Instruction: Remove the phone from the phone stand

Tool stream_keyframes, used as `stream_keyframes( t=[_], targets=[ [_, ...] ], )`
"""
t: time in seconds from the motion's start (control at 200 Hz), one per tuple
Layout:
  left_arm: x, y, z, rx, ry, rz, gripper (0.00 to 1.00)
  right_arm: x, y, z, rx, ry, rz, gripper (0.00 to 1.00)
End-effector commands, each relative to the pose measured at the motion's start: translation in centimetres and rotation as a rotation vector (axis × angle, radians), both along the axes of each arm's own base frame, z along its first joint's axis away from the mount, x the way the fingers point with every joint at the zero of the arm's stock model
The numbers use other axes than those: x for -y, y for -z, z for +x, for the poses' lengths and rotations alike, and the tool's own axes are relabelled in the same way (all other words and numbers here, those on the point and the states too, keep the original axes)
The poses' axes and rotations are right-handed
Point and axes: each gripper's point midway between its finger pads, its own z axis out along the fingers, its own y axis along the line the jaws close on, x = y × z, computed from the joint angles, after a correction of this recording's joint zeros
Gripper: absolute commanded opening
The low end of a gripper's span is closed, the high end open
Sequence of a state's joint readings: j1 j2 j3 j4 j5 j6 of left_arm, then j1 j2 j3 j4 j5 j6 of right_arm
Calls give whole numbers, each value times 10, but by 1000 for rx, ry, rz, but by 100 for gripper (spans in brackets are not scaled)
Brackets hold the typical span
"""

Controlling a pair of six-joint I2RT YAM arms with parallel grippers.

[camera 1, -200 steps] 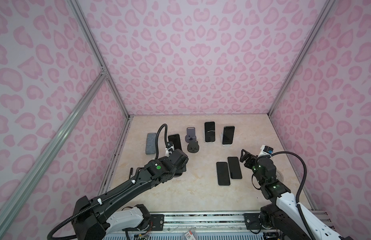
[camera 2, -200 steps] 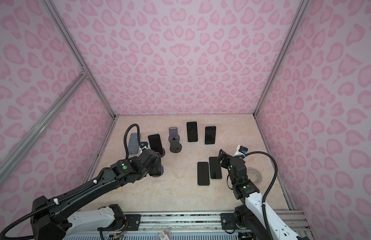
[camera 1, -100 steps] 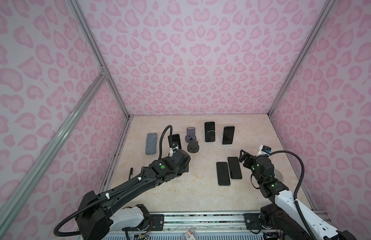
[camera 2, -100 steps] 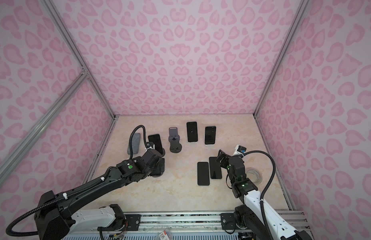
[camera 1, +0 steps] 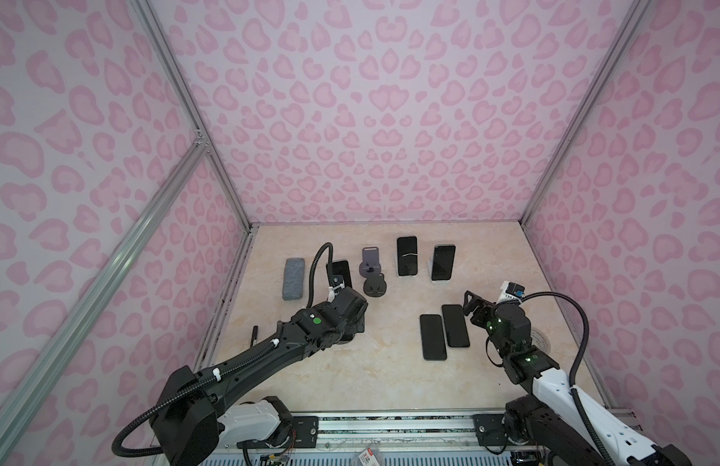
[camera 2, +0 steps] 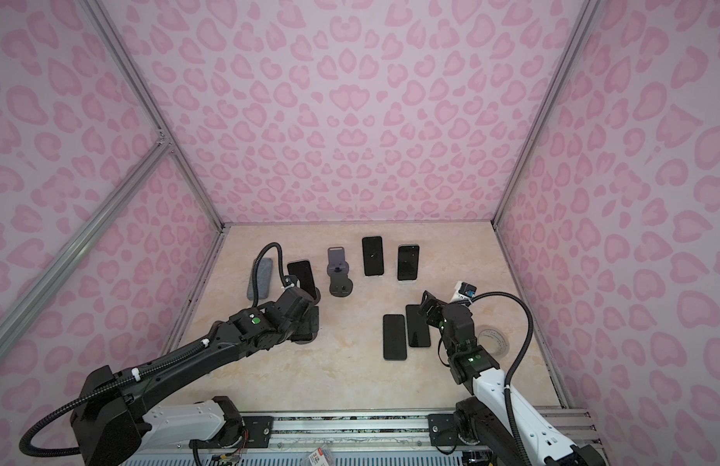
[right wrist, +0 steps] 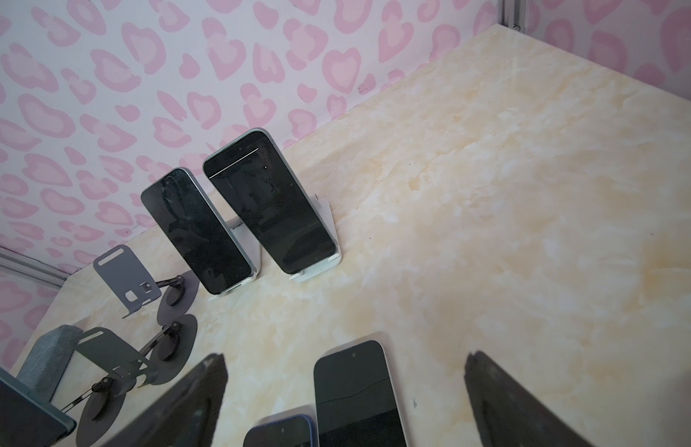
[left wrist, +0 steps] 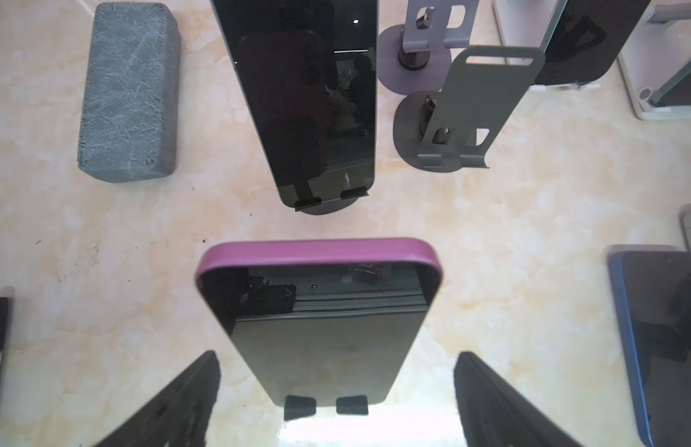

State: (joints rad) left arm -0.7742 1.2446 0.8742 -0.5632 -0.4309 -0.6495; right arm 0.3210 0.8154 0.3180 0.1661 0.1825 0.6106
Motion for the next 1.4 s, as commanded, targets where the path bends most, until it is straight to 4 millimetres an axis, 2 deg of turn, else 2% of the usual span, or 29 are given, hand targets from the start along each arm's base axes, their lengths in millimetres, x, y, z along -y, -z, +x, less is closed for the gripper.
stream_keyframes(
  t=[0.0, 0.21, 0.5, 0.87, 1.225, 1.395],
  targets=[
    [2, -2, 5, 17, 0, -4, 97, -2, -6, 2, 23, -4, 14, 98],
    [-4, 3, 7, 14, -26, -5, 97, -4, -6, 3, 22, -11, 17, 98],
    [2, 5, 17, 31, 17, -25, 97, -7, -4, 4, 17, -21, 21, 98],
    [-2, 15, 25, 41, -25, -17, 95, -12, -1, 3, 11, -30, 16, 98],
    [-8, 24, 26, 54, -49, 6, 100, -15, 0, 4, 9, -38, 10, 98],
    [-6, 26, 27, 53, -44, 0, 96, -15, 0, 4, 10, -36, 6, 98]
  ],
)
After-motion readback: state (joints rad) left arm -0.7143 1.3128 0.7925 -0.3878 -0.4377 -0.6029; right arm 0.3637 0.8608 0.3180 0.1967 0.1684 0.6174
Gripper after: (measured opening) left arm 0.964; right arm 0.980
